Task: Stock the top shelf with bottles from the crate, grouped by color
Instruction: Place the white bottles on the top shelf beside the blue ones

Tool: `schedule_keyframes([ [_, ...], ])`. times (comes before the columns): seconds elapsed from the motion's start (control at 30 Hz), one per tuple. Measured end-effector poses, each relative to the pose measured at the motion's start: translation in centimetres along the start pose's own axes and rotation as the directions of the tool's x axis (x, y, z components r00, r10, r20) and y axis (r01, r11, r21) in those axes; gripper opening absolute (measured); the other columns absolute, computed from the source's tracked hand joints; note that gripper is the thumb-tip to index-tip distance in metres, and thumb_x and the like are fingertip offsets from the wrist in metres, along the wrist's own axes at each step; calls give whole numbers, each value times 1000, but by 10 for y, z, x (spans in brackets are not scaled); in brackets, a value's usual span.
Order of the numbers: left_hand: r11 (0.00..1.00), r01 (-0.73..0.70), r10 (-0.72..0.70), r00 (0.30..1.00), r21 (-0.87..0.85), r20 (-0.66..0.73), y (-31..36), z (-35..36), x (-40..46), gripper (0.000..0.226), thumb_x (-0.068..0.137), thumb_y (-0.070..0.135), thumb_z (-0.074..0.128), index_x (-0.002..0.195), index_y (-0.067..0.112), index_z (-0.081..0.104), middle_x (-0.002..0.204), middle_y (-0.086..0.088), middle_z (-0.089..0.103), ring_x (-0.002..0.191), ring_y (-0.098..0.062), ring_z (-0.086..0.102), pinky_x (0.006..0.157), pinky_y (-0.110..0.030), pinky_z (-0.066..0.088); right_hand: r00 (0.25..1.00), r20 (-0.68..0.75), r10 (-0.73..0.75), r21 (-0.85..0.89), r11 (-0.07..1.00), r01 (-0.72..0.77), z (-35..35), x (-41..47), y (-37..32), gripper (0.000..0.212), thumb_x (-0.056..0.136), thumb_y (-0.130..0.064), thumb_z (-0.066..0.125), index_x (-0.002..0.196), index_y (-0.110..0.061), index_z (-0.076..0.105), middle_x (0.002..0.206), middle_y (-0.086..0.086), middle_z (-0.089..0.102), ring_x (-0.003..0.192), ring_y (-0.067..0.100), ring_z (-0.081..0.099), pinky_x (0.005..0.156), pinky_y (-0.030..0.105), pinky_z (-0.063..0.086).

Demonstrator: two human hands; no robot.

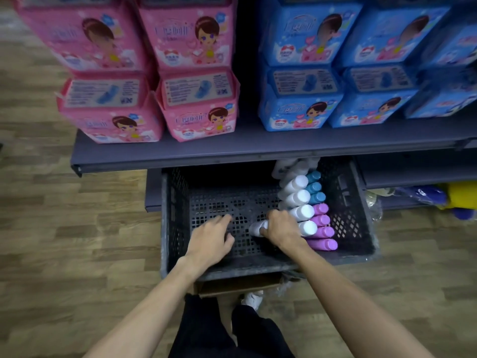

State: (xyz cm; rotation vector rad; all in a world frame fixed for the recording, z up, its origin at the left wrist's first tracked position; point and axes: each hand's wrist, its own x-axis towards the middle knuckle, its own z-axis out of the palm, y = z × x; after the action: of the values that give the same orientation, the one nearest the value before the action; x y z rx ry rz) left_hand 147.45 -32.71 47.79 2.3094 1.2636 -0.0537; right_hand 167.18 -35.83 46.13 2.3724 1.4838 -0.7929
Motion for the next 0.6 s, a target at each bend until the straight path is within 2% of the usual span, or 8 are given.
schedule_keyframes([
  [0.13, 1000, 6, -6, 1000, -1, -26, -9, 2, -4, 37, 95, 31, 47, 132, 23, 48, 108, 6, 60, 95, -13, 60, 64, -22, 39, 999, 32, -28, -7, 1000, 28, 12, 2, -7, 38, 89, -33, 63, 119, -10, 57, 118, 16, 63, 109, 36, 61, 86, 38, 50],
  [0.3, 998, 15, -16, 1000, -53, -13, -15, 6, -4, 39, 96, 29, 48, 135, 23, 47, 110, 6, 60, 96, -12, 59, 62, -20, 37, 991, 110, -78, -14, 997, 80, 30, 5, 1, 54, 85, -18, 68, 134, -18, 45, 126, 15, 56, 111, 36, 60, 88, 40, 50],
  [0.4, 998, 20, -20, 1000, -63, 5, -20, 10, -5, 40, 96, 30, 49, 135, 23, 46, 110, 6, 60, 95, -12, 59, 61, -21, 38, 991, 35, -131, 9, 991, 130, 28, 10, 3, 40, 85, -13, 63, 123, -19, 54, 119, 12, 64, 106, 34, 62, 82, 38, 50],
  [0.47, 997, 24, -23, 1000, -68, 22, -21, 12, -5, 40, 95, 30, 50, 135, 23, 47, 109, 6, 60, 94, -13, 59, 61, -22, 38, 990, 10, -141, 40, 989, 141, 25, 12, 1, 33, 85, -22, 66, 116, -18, 57, 111, 12, 68, 102, 34, 63, 78, 37, 48],
  [0.6, 998, 16, -14, 1000, -62, 18, -23, 8, -4, 39, 95, 30, 49, 133, 23, 48, 106, 6, 60, 91, -13, 60, 60, -23, 39, 990, -72, -118, 127, 984, 127, 18, 9, 0, 45, 81, -43, 71, 113, -15, 56, 103, 13, 69, 98, 35, 63, 74, 37, 47],
])
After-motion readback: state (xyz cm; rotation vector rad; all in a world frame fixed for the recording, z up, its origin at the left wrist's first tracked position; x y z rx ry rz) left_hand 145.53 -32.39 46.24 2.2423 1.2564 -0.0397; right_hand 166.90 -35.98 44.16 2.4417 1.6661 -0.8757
